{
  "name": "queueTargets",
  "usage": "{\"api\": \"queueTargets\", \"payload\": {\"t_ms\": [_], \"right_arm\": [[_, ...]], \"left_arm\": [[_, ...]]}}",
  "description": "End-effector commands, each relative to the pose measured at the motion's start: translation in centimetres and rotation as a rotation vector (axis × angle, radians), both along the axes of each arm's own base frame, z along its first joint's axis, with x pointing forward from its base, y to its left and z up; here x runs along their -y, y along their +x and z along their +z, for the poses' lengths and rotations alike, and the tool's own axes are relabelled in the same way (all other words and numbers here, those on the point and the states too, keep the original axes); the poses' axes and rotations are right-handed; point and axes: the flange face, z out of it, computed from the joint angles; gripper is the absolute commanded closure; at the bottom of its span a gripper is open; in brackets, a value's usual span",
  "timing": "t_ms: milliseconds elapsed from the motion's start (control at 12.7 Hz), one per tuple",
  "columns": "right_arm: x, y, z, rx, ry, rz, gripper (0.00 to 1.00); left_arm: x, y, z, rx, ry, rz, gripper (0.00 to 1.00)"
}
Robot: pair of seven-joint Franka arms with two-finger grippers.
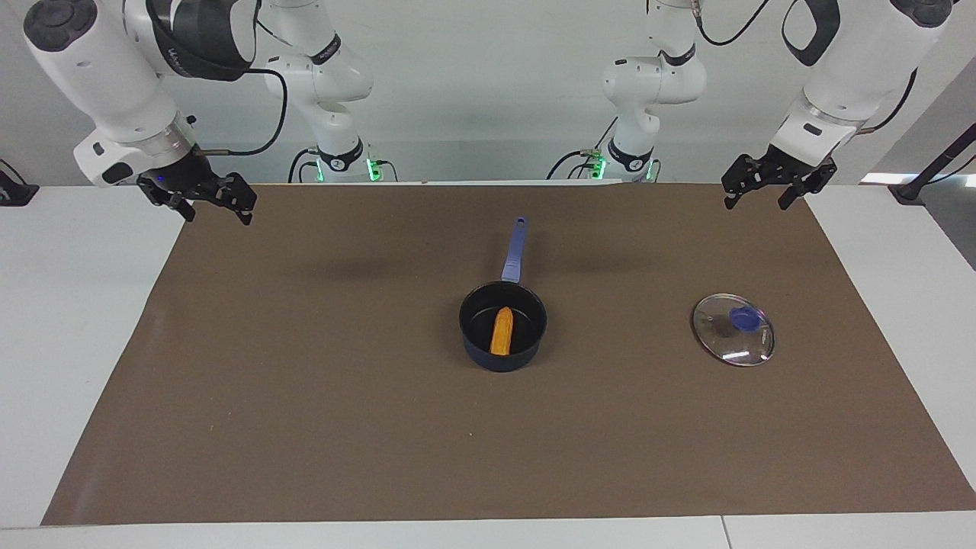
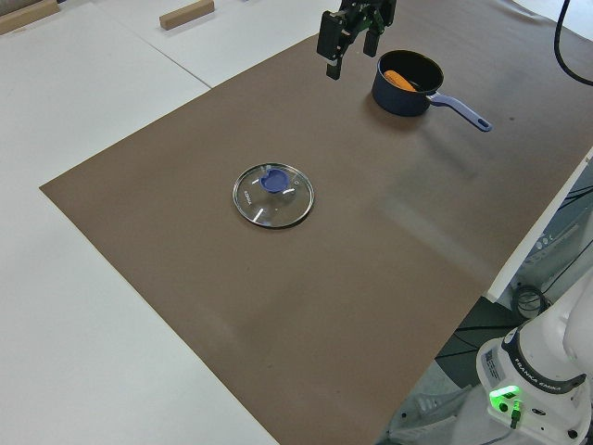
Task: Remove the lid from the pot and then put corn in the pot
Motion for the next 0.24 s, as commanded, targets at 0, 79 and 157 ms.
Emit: {"api": "queueTargets", "payload": {"t_ms": [0, 79, 157], "right_arm": [[0.4, -0.5, 0.4, 0.022, 0.009, 0.015, 0.0], [0.2, -1.1, 1.2, 0.028, 0.009, 0.018, 0.0], [0.0, -1.2, 1.5, 0.034, 0.009, 0.021, 0.0]], "left_arm": [[0.3, -0.2, 0.0, -0.012, 0.019, 0.001, 0.0], [0.4, -0.2, 0.0, -0.014, 0.019, 0.001, 0.0], [0.4, -0.2, 0.0, -0.012, 0.019, -0.001, 0.0]]}}
